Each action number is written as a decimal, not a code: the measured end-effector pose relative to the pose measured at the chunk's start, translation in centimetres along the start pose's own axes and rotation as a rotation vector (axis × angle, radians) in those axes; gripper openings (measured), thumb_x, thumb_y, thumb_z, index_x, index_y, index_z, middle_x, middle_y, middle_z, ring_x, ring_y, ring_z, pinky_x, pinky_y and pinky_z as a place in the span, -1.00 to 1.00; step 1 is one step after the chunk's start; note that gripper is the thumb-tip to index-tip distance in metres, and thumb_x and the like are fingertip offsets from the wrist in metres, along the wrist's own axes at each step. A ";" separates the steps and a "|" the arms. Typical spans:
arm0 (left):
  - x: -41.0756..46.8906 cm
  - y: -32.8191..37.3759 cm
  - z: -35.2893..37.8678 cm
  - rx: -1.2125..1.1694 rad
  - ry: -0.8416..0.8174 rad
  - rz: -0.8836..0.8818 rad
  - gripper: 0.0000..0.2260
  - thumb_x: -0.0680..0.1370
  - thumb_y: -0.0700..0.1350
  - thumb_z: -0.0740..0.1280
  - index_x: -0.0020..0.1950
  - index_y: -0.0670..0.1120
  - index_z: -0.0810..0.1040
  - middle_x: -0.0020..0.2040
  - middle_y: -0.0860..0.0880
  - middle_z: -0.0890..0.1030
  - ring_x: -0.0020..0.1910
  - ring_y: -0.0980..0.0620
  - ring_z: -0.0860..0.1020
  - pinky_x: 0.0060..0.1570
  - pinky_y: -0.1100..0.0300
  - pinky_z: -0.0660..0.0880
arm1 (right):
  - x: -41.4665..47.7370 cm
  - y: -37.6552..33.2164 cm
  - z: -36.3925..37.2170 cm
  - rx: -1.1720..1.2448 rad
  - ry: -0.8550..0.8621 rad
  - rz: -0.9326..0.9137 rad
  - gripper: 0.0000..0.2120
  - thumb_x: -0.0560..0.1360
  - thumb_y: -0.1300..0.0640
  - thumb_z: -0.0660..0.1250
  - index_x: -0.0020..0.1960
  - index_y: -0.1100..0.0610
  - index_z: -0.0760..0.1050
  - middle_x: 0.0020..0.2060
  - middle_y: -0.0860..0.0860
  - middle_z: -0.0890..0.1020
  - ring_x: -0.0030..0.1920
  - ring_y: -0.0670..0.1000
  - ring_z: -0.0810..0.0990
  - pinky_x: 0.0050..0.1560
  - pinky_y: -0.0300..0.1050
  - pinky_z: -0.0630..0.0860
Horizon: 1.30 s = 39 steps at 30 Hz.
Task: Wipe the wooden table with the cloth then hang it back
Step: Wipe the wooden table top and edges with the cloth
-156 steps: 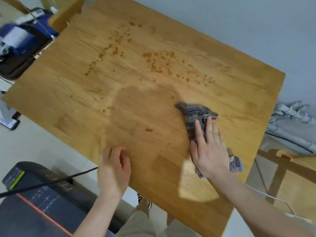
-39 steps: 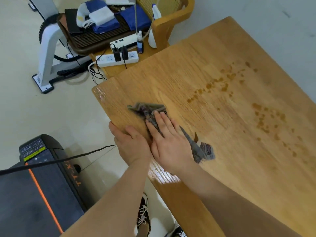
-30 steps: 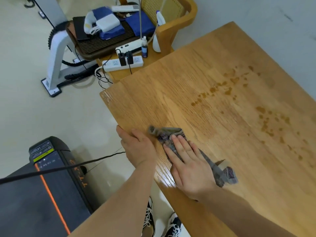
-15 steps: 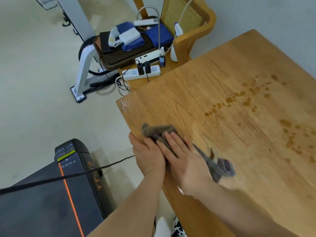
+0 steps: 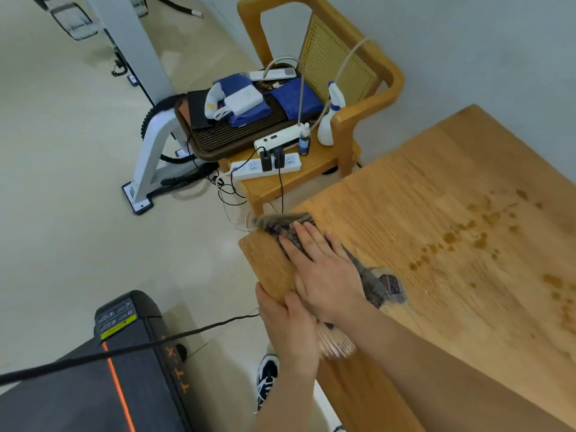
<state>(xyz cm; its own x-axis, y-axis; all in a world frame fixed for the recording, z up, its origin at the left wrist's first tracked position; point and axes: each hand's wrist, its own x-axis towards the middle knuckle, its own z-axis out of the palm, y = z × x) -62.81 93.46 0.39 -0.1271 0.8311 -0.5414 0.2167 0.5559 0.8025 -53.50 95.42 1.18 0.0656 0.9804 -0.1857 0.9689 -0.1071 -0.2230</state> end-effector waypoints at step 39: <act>12.1 7.5 1.2 0.451 0.205 0.076 -0.64 0.57 -0.08 0.06 -0.34 -0.19 0.45 -0.38 -0.10 0.47 -0.36 -0.06 0.40 -0.37 0.10 0.32 | 7.0 2.8 -0.8 0.000 0.171 0.496 -0.44 0.60 -0.04 -0.09 0.55 0.12 0.17 0.57 0.14 0.09 0.57 0.11 0.00 0.53 0.16 -0.03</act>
<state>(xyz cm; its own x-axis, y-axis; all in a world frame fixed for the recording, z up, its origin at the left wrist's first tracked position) -61.59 107.61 -0.44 -0.2726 0.8799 -0.3892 0.6237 0.4696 0.6249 -50.13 102.16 0.02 0.5549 0.8246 -0.1102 0.8113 -0.5657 -0.1475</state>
